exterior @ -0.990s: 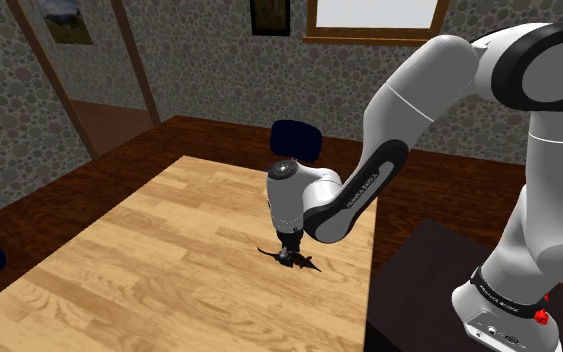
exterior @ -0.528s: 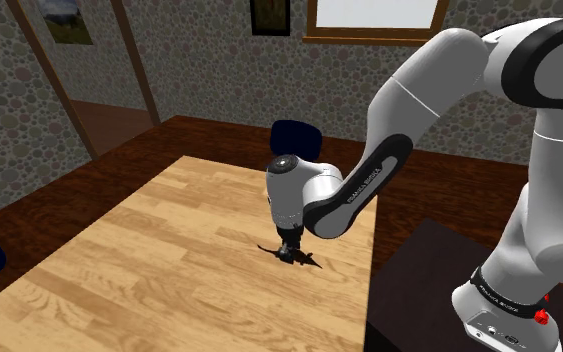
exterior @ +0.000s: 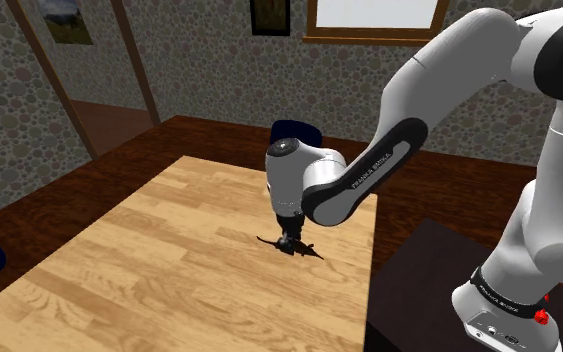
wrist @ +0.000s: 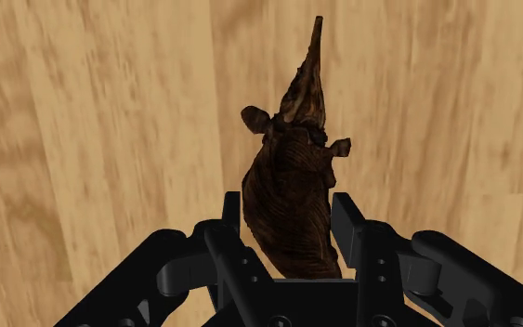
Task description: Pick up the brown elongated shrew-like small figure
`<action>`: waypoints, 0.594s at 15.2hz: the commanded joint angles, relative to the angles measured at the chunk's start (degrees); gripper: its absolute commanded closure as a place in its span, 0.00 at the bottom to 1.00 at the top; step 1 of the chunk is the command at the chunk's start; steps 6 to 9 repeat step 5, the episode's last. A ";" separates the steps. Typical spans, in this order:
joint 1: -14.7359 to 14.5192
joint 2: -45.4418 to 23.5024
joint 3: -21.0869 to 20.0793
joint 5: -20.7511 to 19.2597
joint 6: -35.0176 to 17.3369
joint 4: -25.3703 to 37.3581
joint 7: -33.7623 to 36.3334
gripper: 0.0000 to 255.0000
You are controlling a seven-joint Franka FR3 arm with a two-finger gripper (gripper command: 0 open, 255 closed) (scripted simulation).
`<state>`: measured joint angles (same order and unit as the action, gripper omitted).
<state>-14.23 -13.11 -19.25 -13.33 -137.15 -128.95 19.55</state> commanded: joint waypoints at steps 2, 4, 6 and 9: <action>0.24 1.76 -0.43 1.22 1.99 0.39 -0.93 1.00; 0.32 2.45 -0.56 1.68 2.76 0.54 -1.30 1.00; 0.32 2.45 -0.56 1.68 2.76 0.53 -1.30 1.00; 0.32 2.45 -0.56 1.68 2.76 0.53 -1.30 1.00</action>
